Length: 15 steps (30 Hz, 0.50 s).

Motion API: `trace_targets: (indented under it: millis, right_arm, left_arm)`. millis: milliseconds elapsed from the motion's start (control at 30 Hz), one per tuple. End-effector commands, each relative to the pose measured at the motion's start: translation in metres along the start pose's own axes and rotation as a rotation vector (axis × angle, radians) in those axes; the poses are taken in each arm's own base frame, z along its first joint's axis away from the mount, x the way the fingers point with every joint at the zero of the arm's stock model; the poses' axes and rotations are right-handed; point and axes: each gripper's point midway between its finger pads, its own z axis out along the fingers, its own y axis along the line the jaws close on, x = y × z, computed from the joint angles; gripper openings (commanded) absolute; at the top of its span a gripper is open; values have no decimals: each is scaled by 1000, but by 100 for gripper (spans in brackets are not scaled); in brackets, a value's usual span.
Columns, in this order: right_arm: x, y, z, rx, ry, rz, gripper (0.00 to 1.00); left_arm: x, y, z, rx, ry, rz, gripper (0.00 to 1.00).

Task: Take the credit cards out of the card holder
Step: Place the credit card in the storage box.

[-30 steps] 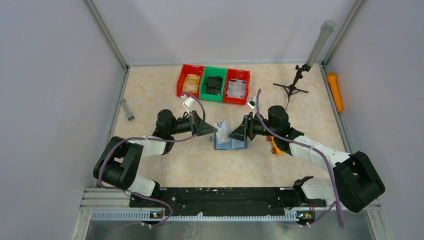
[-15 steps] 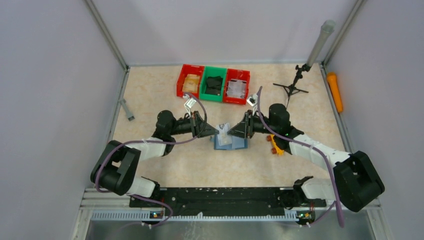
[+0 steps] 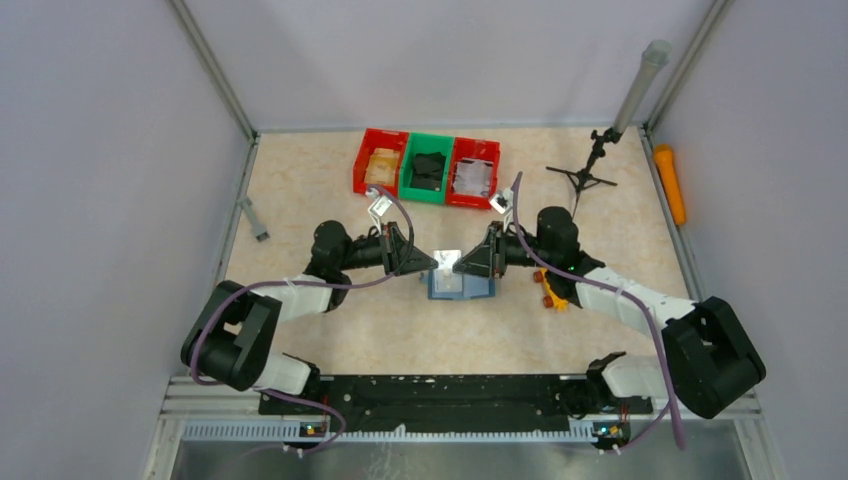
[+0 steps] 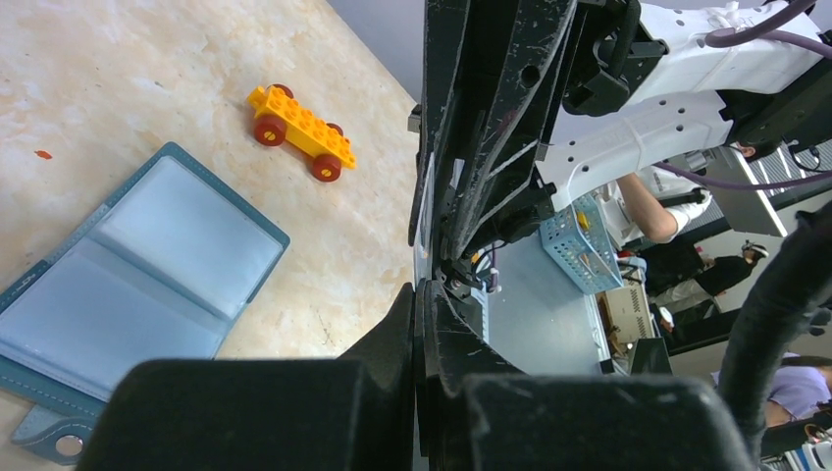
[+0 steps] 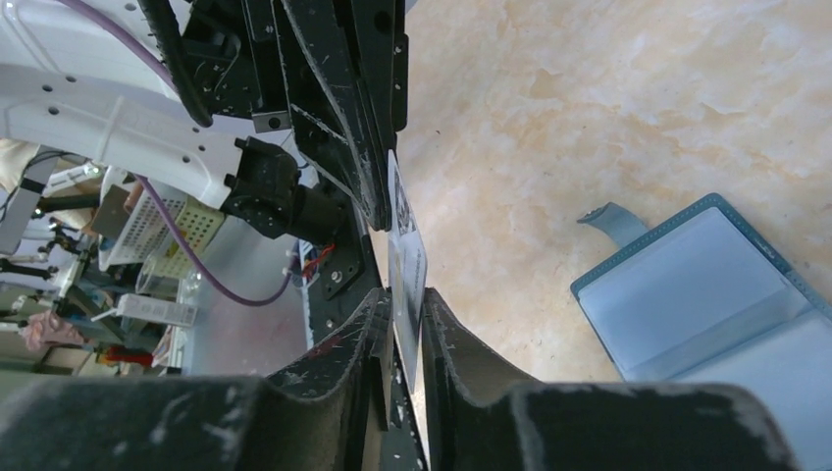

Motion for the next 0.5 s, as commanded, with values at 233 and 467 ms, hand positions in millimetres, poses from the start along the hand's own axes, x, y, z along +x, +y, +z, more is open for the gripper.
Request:
trace_targets:
  millis: [233, 467]
  right_arm:
    - [-16, 0, 3, 35, -59, -35, 0]
    - [-46, -50, 0, 329, -183, 92, 0]
  left_arm:
    - [-11, -12, 1, 26, -23, 98, 20]
    - [-15, 46, -15, -358, -52, 97, 55]
